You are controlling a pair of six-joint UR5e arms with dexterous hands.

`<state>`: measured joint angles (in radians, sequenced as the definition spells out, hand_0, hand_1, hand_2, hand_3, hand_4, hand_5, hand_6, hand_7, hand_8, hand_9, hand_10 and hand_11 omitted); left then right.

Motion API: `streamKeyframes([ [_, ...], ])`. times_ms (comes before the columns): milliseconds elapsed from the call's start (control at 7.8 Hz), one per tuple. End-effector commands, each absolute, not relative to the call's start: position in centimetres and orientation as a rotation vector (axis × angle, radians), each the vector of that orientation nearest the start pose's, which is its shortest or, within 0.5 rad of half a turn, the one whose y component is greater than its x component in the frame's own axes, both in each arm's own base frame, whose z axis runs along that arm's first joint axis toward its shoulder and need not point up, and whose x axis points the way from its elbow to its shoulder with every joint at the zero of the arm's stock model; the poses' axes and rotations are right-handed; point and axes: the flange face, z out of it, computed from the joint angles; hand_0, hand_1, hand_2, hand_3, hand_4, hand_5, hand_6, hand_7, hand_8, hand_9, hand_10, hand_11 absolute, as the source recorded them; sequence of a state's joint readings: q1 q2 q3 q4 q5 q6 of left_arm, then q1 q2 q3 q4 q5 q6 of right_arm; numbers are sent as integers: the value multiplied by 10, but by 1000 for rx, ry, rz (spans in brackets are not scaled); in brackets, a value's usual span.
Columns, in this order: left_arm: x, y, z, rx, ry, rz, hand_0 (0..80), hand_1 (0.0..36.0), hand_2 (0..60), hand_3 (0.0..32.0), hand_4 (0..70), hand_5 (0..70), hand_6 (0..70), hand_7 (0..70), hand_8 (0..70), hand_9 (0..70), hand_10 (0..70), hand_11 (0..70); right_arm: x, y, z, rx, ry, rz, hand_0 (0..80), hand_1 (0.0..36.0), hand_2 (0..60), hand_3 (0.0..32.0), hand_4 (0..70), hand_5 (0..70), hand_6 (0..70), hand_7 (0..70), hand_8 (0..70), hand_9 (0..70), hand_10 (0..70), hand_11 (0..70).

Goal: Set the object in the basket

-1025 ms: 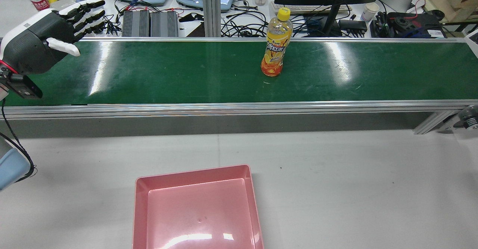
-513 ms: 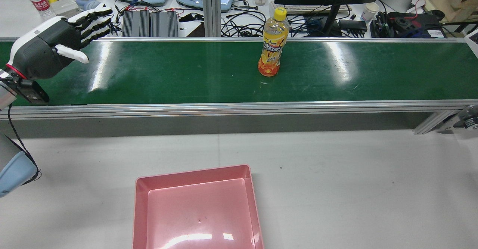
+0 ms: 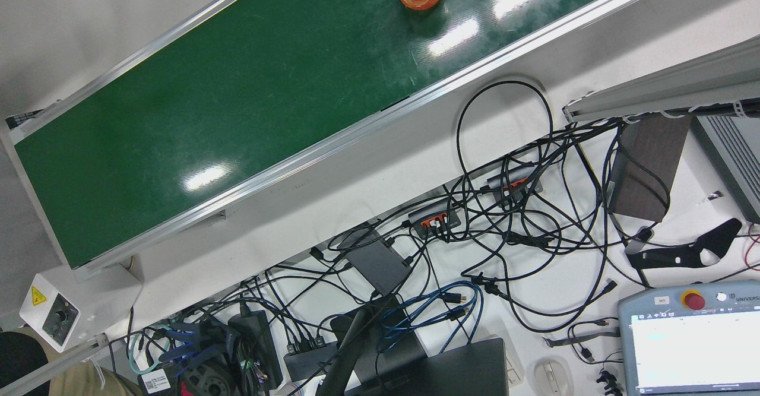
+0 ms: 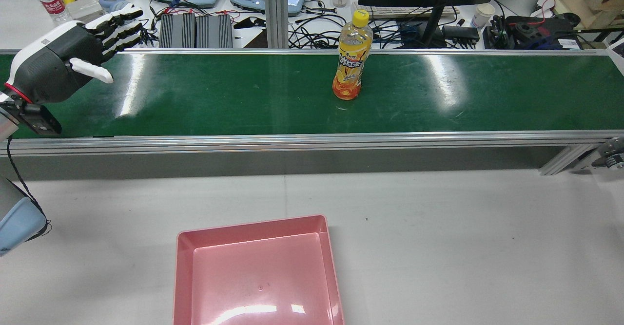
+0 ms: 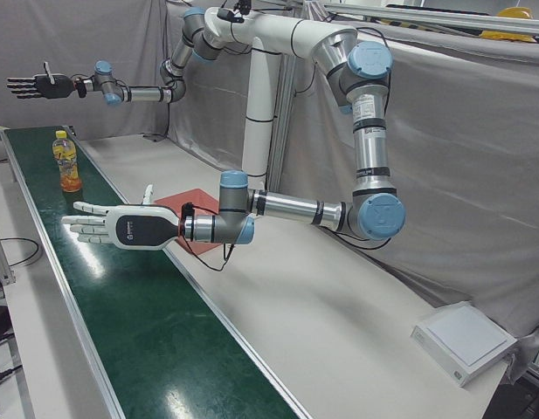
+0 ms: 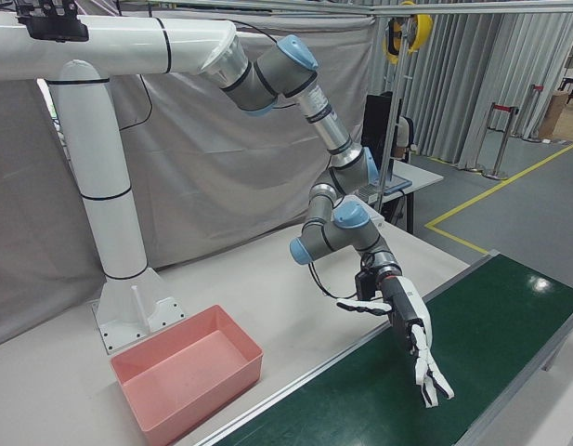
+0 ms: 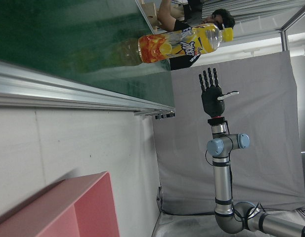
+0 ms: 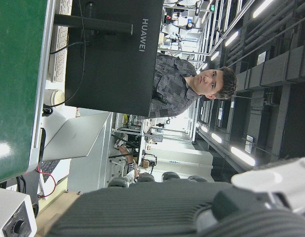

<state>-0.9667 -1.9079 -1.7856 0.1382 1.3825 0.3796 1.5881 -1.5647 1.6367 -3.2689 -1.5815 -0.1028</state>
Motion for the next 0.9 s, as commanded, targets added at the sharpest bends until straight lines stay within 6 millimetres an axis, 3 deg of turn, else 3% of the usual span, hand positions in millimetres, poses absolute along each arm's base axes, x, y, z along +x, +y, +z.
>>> streamKeyframes([
  [0, 212, -586, 407, -99, 2353, -1451, 529, 63, 0, 60, 124, 91, 0, 0, 60, 63, 57, 95, 140, -485, 664, -120, 2205, -2331, 0, 0, 0, 0, 0, 0, 0, 0, 0, 0, 0, 0],
  [384, 215, -585, 407, -102, 2351, -1448, 536, 88, 0, 42, 130, 105, 0, 0, 64, 69, 60, 101, 141, -484, 665, -121, 2203, -2332, 0, 0, 0, 0, 0, 0, 0, 0, 0, 0, 0, 0],
  [769, 212, -585, 406, -101, 2357, -1449, 515, 59, 0, 50, 122, 109, 0, 0, 65, 70, 57, 94, 141, -484, 665, -121, 2203, -2332, 0, 0, 0, 0, 0, 0, 0, 0, 0, 0, 0, 0],
])
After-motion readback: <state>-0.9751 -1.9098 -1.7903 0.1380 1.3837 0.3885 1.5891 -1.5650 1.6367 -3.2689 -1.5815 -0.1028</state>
